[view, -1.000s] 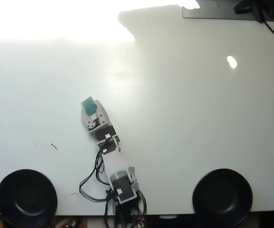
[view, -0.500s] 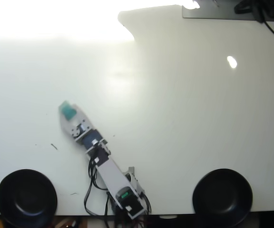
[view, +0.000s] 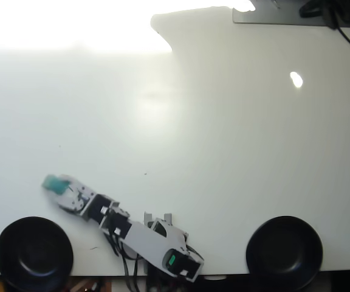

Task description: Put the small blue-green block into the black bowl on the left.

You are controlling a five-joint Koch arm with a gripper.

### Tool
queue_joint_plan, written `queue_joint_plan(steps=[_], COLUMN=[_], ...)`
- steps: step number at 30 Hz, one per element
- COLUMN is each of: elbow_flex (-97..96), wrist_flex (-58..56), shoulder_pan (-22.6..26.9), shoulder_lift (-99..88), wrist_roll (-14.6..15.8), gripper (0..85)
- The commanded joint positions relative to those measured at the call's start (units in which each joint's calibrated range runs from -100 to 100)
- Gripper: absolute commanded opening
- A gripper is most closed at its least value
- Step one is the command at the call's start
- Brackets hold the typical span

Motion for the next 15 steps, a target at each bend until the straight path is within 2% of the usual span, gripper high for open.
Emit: queue_joint_plan(steps=[1,2,4,5,6,10,15], elbow_flex=[5.12,5.58,6.04,7.98,8.91,13.62,19.53], wrist_flex=[-0.73,-2.19,-2.51,-4.54,-5.19,-7.54,-10.30], shoulder_pan=[1.71,3.86,4.64,7.37,8.30,11.67,15.19], shoulder_lift=[-2.98,-4.80,-5.12,-6.19,-6.30,-5.98,-2.76], wrist_roll=[0.34,1.22,1.86,3.96,4.49,6.50,7.52], gripper=[3.5,3.5,3.5,3.5,3.5,3.5,3.5])
